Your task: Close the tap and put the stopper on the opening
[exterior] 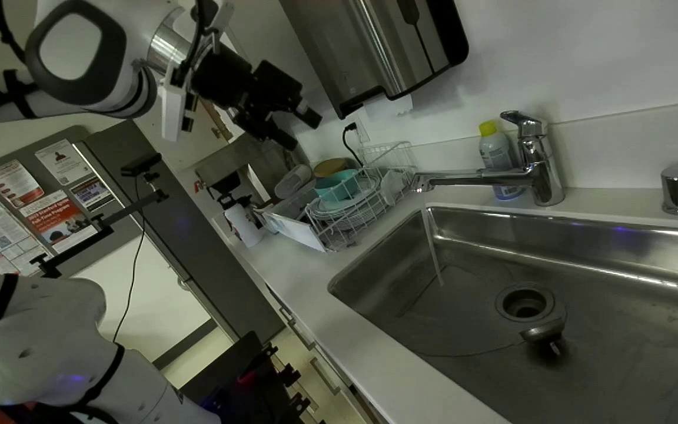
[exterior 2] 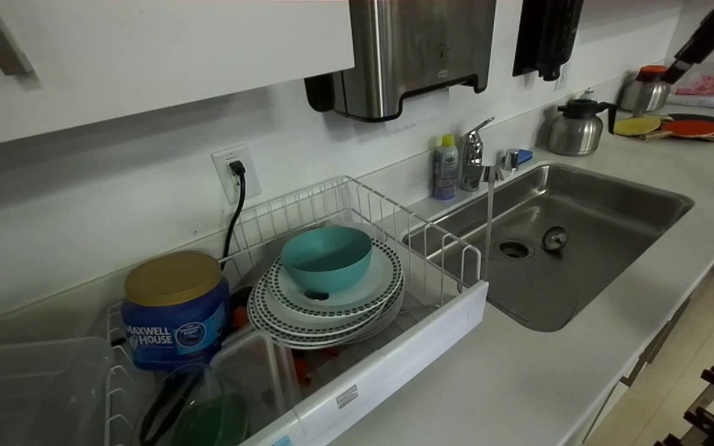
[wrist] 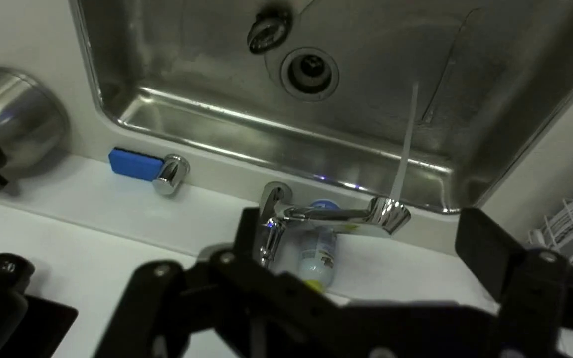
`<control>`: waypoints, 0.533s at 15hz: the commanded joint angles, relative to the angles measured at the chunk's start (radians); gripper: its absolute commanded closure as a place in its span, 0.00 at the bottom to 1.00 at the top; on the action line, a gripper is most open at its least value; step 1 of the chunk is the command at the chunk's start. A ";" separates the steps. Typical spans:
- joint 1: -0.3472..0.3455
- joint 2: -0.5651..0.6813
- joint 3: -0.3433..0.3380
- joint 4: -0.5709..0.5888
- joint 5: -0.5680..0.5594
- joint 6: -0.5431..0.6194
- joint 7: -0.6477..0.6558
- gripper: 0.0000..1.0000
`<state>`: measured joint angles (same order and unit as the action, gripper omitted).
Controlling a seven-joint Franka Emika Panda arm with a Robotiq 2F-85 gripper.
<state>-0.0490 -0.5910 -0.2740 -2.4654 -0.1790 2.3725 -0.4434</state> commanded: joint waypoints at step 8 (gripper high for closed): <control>0.030 0.210 0.024 0.197 0.124 -0.060 -0.034 0.00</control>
<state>0.0010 -0.3834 -0.2673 -2.2702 -0.0650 2.3144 -0.4698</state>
